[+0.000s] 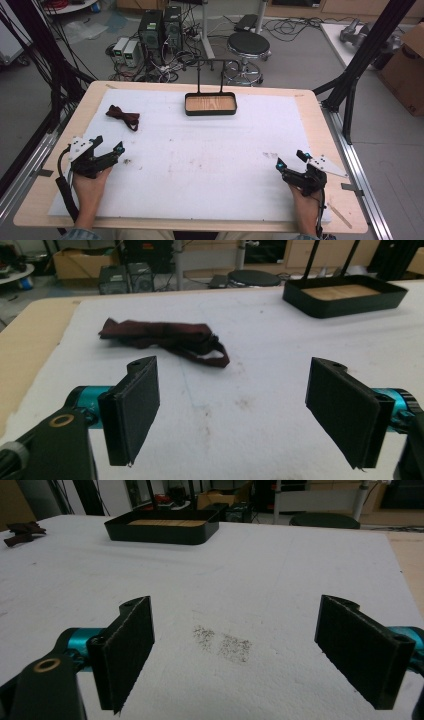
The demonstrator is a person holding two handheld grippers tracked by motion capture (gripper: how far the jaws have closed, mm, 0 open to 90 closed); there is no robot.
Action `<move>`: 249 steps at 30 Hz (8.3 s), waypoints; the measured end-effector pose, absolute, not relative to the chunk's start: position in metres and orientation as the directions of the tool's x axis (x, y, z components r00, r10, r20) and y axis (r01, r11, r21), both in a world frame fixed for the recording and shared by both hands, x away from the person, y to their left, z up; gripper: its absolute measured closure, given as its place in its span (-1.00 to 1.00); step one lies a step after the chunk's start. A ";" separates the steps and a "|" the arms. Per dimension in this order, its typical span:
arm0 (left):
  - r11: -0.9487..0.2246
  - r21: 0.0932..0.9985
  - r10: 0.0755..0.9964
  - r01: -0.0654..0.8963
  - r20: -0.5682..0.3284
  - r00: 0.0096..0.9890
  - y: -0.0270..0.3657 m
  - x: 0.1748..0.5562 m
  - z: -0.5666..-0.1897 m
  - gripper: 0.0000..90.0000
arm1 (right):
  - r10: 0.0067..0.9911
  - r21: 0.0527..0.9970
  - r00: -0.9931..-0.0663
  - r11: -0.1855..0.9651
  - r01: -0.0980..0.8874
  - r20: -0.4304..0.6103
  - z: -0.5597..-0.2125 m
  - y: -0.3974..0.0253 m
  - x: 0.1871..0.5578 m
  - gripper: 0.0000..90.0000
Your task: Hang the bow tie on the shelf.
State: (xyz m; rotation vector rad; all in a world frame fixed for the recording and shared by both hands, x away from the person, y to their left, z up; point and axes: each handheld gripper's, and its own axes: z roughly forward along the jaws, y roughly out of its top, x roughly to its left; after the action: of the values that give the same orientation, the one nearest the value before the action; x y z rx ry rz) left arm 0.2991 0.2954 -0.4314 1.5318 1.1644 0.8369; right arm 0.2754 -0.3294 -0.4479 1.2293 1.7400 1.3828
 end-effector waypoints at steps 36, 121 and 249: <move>-0.218 0.881 0.899 0.419 0.014 0.437 0.350 0.455 -0.399 -0.14 | 0.913 0.954 -0.400 0.043 0.296 0.083 -0.448 -0.329 0.275 -0.67; -0.514 0.813 0.749 0.272 0.272 0.604 0.248 0.468 -0.326 0.86 | 0.914 0.955 -0.393 0.018 0.296 0.104 -0.448 -0.331 0.275 -0.67; -0.267 0.926 0.801 0.267 0.059 0.596 0.197 0.477 -0.311 0.22 | 0.912 0.951 -0.388 -0.004 0.310 0.130 -0.448 -0.332 0.276 -0.66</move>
State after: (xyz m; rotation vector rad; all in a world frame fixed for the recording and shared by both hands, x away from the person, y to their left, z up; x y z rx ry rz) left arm 0.4768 0.1967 -0.3110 1.8167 0.8680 0.6639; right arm 0.2756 -0.3323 -0.4482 1.2656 1.7252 1.4090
